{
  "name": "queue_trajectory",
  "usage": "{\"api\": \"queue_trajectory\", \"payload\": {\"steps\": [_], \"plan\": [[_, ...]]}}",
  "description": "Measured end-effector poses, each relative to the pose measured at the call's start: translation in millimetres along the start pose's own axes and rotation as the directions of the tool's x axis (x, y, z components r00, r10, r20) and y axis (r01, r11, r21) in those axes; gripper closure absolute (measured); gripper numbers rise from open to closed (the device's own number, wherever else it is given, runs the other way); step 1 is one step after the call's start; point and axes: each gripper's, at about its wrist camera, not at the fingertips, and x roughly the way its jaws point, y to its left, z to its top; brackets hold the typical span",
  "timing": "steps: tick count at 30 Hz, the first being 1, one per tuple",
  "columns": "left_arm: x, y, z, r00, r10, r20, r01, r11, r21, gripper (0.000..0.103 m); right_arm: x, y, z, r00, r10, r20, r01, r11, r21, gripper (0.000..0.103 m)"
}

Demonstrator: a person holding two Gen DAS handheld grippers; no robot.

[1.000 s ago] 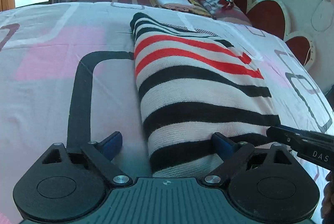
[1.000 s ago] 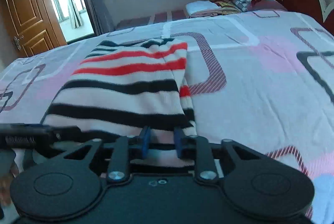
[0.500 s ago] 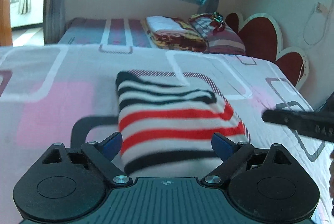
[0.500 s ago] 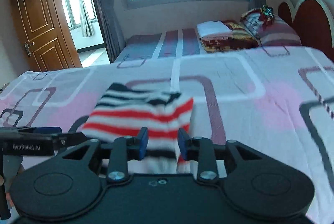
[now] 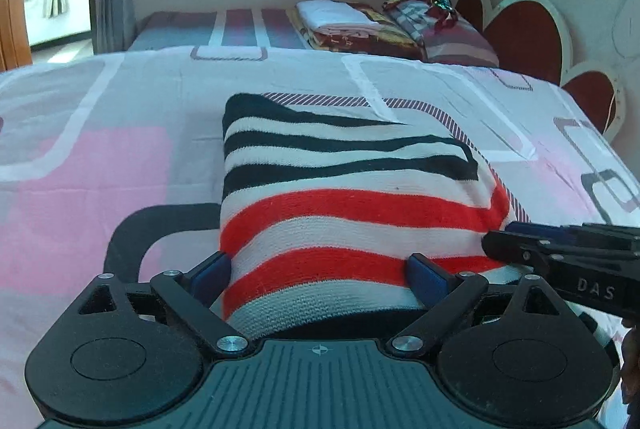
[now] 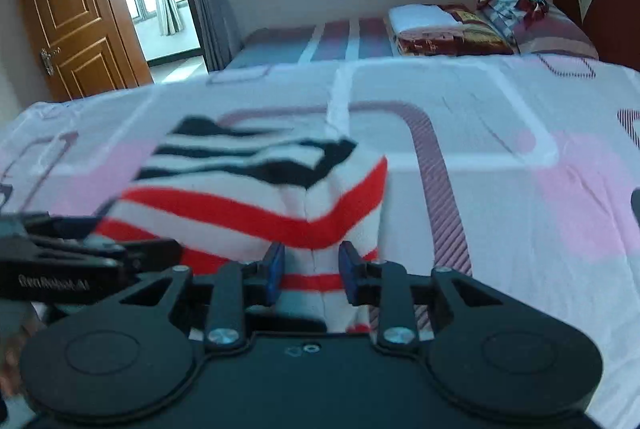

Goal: Fold small clothes
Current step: 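Press the folded sweater bundle flat with both tools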

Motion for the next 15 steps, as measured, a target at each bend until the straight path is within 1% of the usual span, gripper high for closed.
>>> {"api": "queue_trajectory", "payload": {"steps": [2, 5, 7, 8, 10, 12, 15], "plan": [[0.8, 0.4, 2.6, 1.000, 0.003, -0.010, -0.003, 1.000, -0.012, 0.009, -1.4, -1.8, -1.5, 1.000, 0.011, 0.007, -0.011, 1.000, -0.012, 0.074], [-0.8, -0.7, 8.7, 1.000, 0.015, -0.007, -0.015, 0.999, -0.042, 0.009, -6.0, -3.9, 5.6, 0.999, 0.037, -0.001, -0.037, 0.999, -0.014, 0.074], [1.3, -2.2, 15.2, 1.000, 0.025, 0.009, -0.024, 0.999, -0.047, 0.009, -13.7, -5.6, 14.6, 0.997, 0.068, 0.038, -0.068, 0.998, -0.004, 0.072], [3.2, -2.8, 17.9, 1.000, 0.027, 0.013, -0.027, 0.999, -0.048, 0.009, -16.0, -5.2, 19.7, 0.996, 0.071, 0.060, -0.070, 0.997, -0.014, 0.072], [7.8, -1.8, 25.0, 0.999, 0.034, 0.023, -0.033, 0.998, -0.061, 0.009, -13.7, -3.2, 30.0, 0.993, 0.069, 0.091, -0.067, 0.997, -0.022, 0.072], [12.9, -0.2, 32.3, 0.999, 0.043, 0.033, -0.040, 0.997, -0.067, 0.009, -6.4, -8.1, 41.3, 0.992, 0.069, 0.104, -0.070, 0.998, 0.008, 0.072], [25.5, 0.9, 42.8, 0.997, 0.060, 0.044, -0.058, 0.997, -0.047, 0.009, 7.5, -13.6, 53.7, 0.993, 0.044, 0.114, -0.048, 0.998, 0.032, 0.070]]}}
